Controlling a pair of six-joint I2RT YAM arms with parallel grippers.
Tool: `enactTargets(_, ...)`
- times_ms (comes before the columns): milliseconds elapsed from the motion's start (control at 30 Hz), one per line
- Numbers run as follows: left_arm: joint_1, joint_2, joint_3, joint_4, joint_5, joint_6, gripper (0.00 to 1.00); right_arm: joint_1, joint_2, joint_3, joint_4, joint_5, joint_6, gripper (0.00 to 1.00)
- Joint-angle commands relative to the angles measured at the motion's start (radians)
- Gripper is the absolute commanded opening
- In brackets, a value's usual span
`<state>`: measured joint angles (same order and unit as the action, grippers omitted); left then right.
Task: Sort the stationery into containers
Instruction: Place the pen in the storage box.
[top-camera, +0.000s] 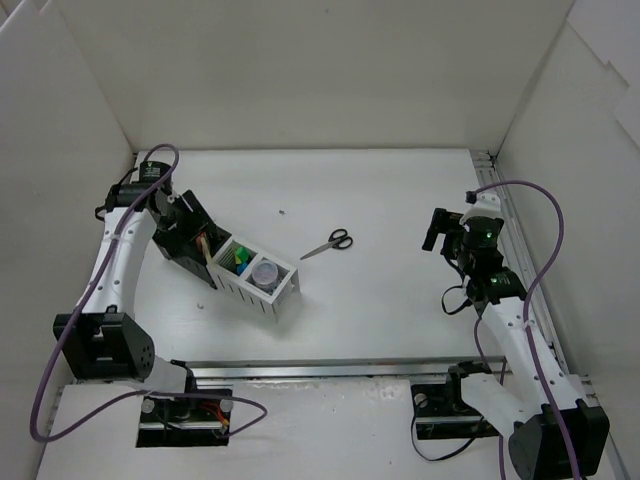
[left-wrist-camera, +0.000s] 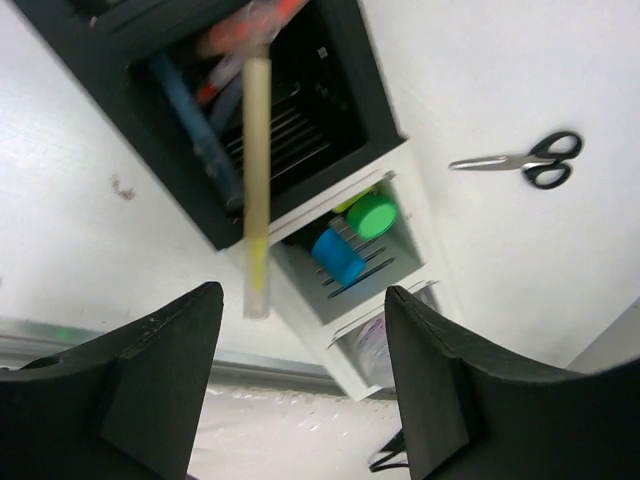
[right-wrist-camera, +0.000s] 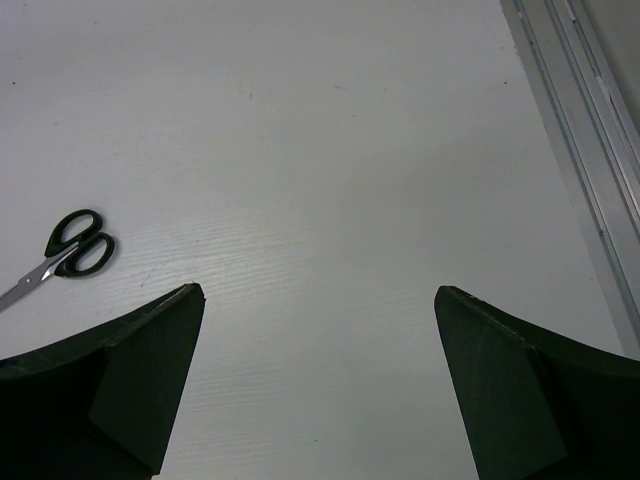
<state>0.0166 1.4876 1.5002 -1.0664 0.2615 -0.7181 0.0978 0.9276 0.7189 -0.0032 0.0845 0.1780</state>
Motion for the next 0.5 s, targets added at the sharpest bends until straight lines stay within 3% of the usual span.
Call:
enactTargets(0,-0.004,-0.093,-0.072,-0.015,-0.116,-0.014,0.61,-0.004,-0.006,0.017,0.074,-0.009,-0.011,0.98)
enactTargets(100,-0.047,-0.17,-0.142,0.028,-0.166,-0.001,0.68,-0.003,0.0,0.02,0.074,-0.022,-0.011,0.98)
enactTargets(300,-0.234,-0.25,-0.222,0.145,-0.154,0.102,0.99,-0.004,0.014,0.024,0.077,-0.025,-0.009,0.98)
enactTargets(400,-0.245,-0.204,-0.215,0.123,-0.209,0.079,0.98,-0.003,0.013,0.022,0.077,-0.028,-0.008,0.98)
enactTargets(467,-0.245,-0.179,-0.206,0.12,-0.214,0.075,0.91,-0.004,0.007,0.021,0.075,-0.023,-0.009,0.98)
